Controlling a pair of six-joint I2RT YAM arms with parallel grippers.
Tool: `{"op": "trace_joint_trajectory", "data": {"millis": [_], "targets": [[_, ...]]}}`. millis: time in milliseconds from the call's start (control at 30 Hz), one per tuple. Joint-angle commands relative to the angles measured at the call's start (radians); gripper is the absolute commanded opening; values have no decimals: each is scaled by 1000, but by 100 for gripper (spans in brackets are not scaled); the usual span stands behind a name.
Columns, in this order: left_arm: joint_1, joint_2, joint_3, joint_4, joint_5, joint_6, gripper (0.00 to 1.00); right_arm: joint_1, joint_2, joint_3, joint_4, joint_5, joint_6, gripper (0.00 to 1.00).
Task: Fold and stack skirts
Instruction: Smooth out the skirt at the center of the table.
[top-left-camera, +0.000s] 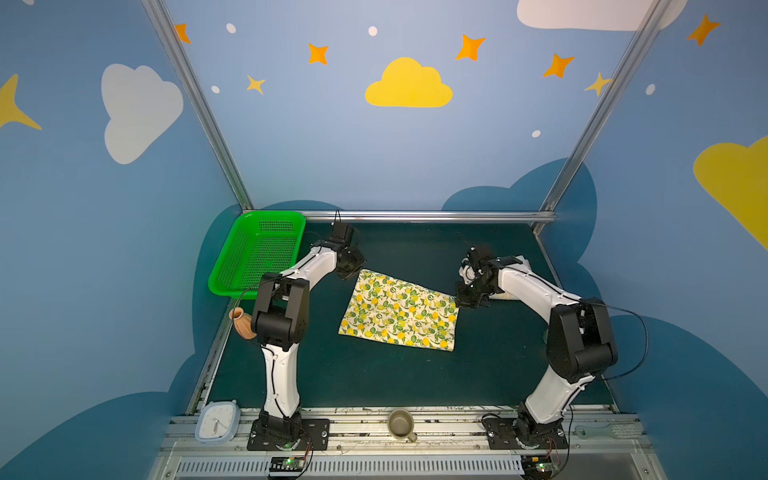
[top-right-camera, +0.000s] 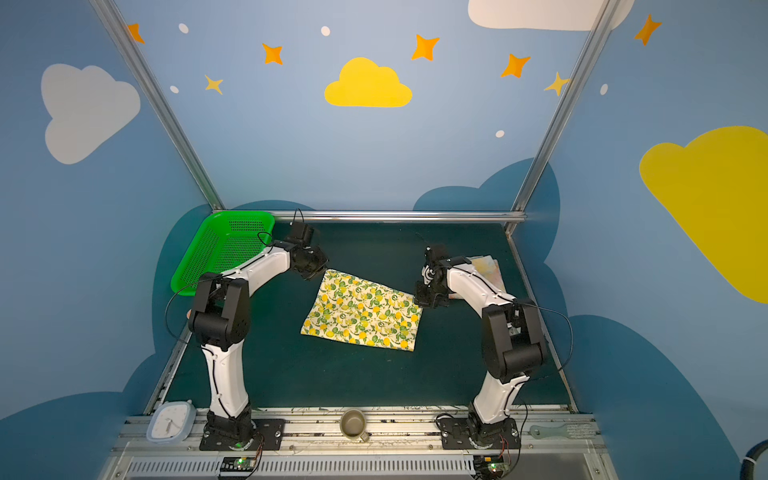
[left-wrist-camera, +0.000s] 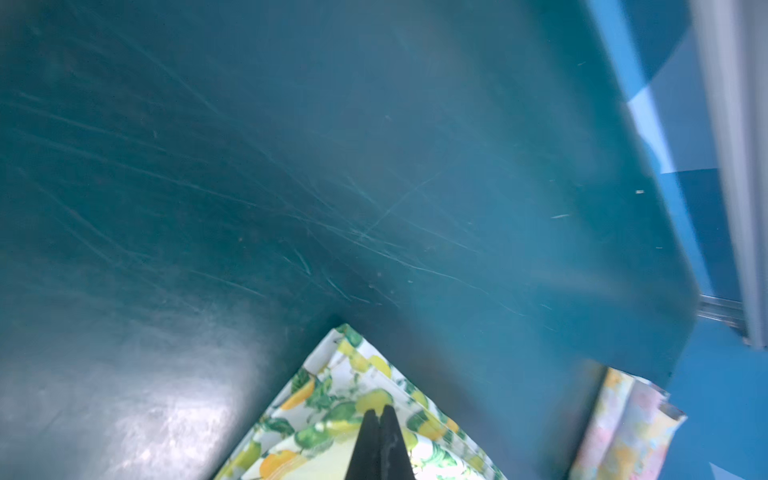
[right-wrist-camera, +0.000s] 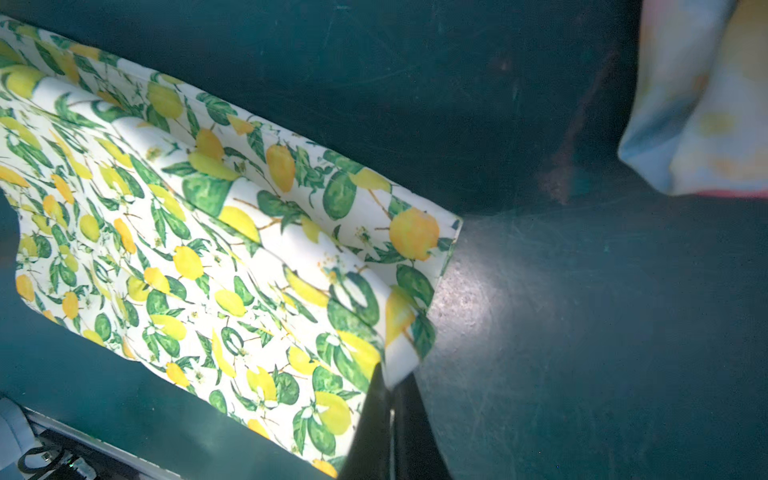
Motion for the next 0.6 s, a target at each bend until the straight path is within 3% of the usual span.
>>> {"op": "trace_joint_trajectory", "data": {"millis": [0,333,400,433,467,567], "targets": [[11,34,10,-5,-10,9,4,1,25,-1,-18,17,3,0],[17,61,12,65,14,12,10,-2,49,1,-19,35,11,0],[17,69,14,77,29,12,18,-2,55,1,-20,36,12,0],[19,73,15,84,35,13,31,-2,58,1,-20,36,13,0],[19,72,10,102,47,11,36,-2,60,1,-20,37,15,0],[22,49,-23,153,70,4,39,-2,55,1,-23,43,15,7]]}}
